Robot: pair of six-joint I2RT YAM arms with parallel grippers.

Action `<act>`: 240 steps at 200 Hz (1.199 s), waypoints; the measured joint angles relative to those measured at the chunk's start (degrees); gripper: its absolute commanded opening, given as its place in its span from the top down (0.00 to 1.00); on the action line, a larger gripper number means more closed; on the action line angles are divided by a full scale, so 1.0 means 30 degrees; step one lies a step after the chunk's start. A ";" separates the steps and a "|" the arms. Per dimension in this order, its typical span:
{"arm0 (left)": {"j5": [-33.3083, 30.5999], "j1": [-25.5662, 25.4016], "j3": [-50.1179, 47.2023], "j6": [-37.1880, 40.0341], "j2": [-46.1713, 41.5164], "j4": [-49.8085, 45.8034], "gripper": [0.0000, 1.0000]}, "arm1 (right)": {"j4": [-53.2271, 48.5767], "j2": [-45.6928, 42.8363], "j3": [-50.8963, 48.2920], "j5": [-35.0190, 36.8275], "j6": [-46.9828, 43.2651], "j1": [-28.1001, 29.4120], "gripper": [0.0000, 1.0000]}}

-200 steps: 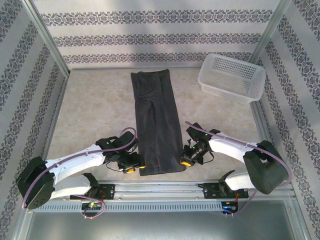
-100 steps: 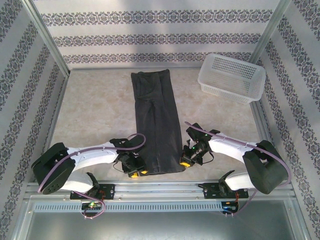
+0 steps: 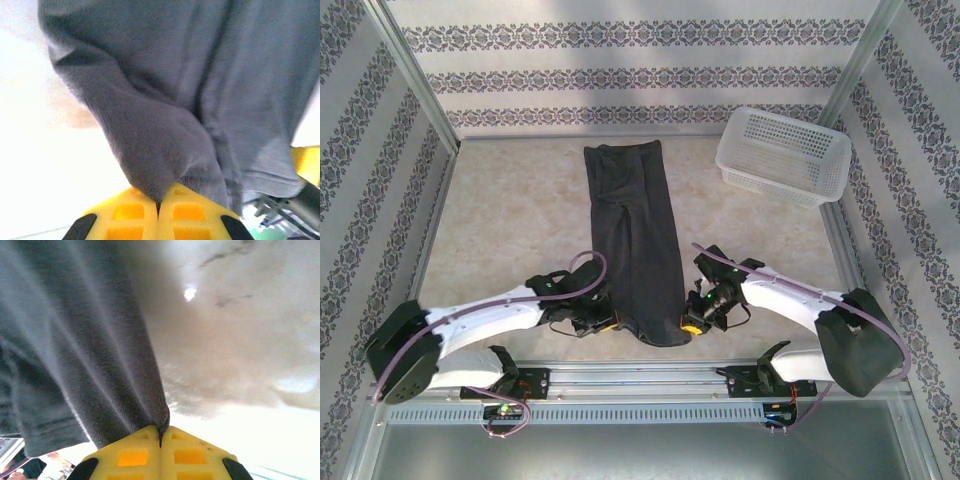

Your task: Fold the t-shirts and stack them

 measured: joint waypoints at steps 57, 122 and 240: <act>-0.1515 0.3053 0.0692 0.0539 -0.1217 0.0350 1.00 | -0.1013 0.0685 0.4313 0.0554 0.0058 -0.1923 1.00; -0.1639 0.7868 0.4233 0.2382 0.3541 0.3971 1.00 | -0.0925 0.7417 1.3180 0.1027 -0.1027 -0.3759 1.00; -0.0262 1.1460 0.9049 0.5034 1.0681 0.6506 0.46 | -0.2652 1.6371 2.2811 0.2637 -0.3053 -0.6280 0.33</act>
